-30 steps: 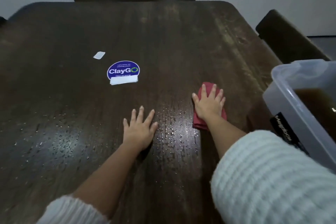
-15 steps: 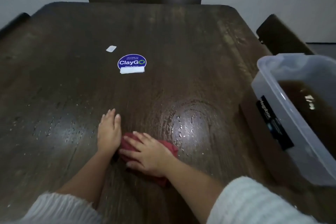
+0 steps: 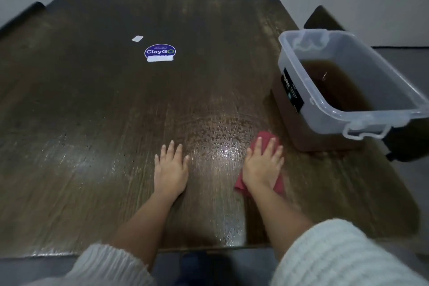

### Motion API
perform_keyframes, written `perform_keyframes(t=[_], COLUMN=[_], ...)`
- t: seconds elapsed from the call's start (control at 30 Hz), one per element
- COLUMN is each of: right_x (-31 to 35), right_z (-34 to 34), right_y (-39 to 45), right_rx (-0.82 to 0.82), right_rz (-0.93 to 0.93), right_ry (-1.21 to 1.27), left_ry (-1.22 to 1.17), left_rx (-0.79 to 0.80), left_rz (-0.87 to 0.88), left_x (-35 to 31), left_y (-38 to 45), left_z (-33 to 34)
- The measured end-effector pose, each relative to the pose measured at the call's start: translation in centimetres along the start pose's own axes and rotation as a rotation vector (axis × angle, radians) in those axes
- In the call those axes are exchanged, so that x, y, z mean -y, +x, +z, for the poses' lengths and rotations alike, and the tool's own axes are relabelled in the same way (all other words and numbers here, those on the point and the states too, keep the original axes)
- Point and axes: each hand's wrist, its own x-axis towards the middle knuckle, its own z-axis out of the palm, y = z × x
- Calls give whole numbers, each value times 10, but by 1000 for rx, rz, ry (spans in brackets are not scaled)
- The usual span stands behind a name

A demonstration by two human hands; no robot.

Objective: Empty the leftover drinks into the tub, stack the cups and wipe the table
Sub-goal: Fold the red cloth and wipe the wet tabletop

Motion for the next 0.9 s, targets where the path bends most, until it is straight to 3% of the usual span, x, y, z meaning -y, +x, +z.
perform_keyframes(t=[0.07,0.13,0.2,0.27,0.33,0.5,0.6,0.67,0.77,0.83,0.9], right_x=[27,42,36,13,-13,-73,-50,-14,24,22,0], right_z=[10,19,25,16,3,-12,-5,5,18,22,21], right_y=[-42,-81,-100,-95,-78,-48,-60,-80,-116,-124,-116], right_rx=[76,149,237,311,233,15,45,86,107,230,315], right_rz=[-201,-591,-918,-1041,-938,-23,207,46,-477,-778,-941], right_ry=[-41,-77,-129,-197,-175,-26,21,-28,-66,-145,-165], left_ry=[-88,-174,-138,-57,11,52,52,38,12,-10,-26], left_rx=[-40,-42,55,154,206,302,329,333,325,295,228], left_rz=[-69,-136,-148,-137,-118,-94,-87,-78,-77,-101,-131], left_x=[6,15,23,25,24,21,22,24,26,25,20], left_y=[-10,-16,-17,-15,-16,-22,-23,-22,-21,-21,-23], left_z=[-3,-6,-8,-9,-11,-16,-17,-16,-15,-14,-14])
